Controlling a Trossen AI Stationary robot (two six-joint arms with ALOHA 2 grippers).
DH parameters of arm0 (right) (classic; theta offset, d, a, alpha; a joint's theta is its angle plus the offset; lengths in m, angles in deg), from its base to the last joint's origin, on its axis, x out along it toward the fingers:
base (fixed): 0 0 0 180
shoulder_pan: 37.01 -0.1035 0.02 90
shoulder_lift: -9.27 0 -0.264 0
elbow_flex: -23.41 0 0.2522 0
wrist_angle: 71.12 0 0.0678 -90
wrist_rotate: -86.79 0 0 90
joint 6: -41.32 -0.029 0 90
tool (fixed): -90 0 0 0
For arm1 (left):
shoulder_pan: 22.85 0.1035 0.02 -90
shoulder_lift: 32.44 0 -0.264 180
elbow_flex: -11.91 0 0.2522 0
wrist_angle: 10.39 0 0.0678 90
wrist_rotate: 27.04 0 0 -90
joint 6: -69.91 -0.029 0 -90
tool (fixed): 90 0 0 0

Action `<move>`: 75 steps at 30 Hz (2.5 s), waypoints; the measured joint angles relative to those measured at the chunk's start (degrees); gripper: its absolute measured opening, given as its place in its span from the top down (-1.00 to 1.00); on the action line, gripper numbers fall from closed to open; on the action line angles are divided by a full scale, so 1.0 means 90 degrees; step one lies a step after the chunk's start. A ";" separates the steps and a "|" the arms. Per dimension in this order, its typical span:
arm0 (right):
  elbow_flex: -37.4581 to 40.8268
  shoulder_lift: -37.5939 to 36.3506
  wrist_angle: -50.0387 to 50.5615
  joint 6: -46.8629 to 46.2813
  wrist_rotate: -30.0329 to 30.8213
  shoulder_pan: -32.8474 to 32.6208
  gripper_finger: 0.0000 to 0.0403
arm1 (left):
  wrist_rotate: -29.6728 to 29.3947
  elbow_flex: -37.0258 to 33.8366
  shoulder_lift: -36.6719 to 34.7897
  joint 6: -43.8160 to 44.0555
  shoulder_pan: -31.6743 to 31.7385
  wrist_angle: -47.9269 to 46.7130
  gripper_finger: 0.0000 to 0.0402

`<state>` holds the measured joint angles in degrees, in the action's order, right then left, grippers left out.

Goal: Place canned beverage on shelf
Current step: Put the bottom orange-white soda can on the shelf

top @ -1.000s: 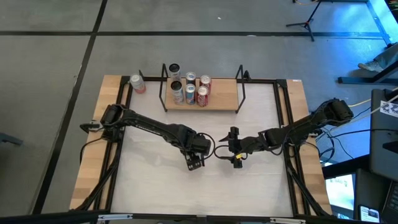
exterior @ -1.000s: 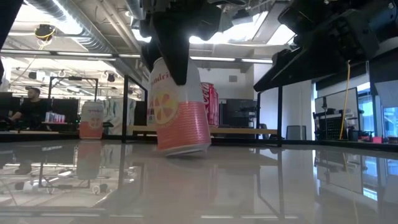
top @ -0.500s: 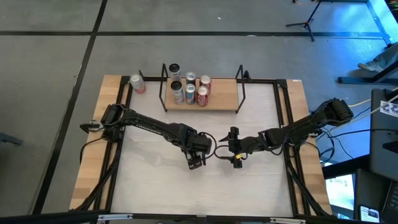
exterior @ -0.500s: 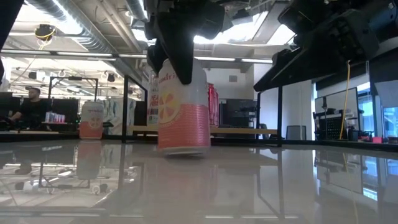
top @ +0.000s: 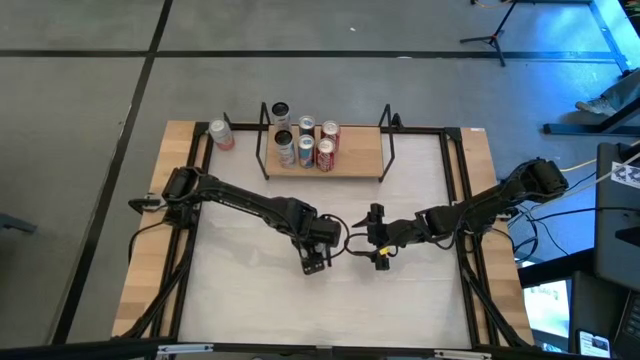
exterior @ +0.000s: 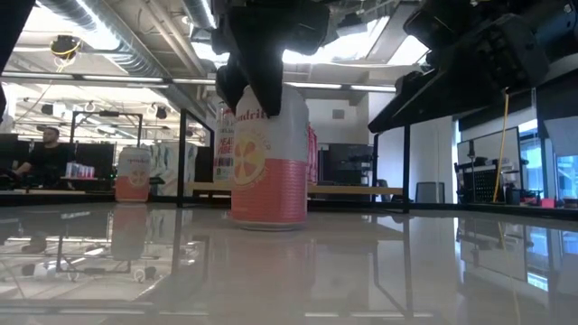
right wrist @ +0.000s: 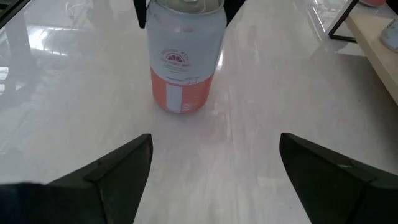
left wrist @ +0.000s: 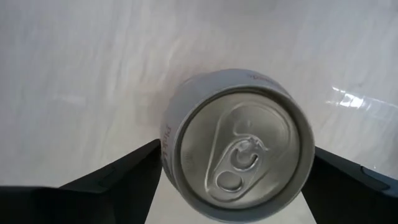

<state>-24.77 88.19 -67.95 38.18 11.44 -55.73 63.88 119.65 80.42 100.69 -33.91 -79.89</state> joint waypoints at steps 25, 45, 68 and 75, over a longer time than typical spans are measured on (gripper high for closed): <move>-0.0002 0.0000 -0.0046 0.0025 0.0020 0.0000 -0.72 | -0.0032 -0.0005 -0.0281 -0.0213 0.0356 0.0240 -0.65; -0.0002 0.1047 -0.1977 0.0051 -0.0172 -0.0002 -0.72 | -0.3547 -0.1167 -0.1370 -0.0076 -0.1502 -0.0608 -0.65; -0.0527 0.2310 -0.2771 0.0062 0.0932 0.0092 -0.72 | -0.3995 -0.4284 -0.1367 -0.1187 -0.1017 0.4481 -0.65; -0.0532 0.2307 -0.2604 0.0217 0.1205 0.0087 -0.72 | -0.2958 -0.4279 -0.1362 -0.1656 -0.1057 0.5196 -0.65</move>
<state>-29.55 108.95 -91.38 40.13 22.29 -54.94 37.27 81.14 68.16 85.78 -43.43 -33.12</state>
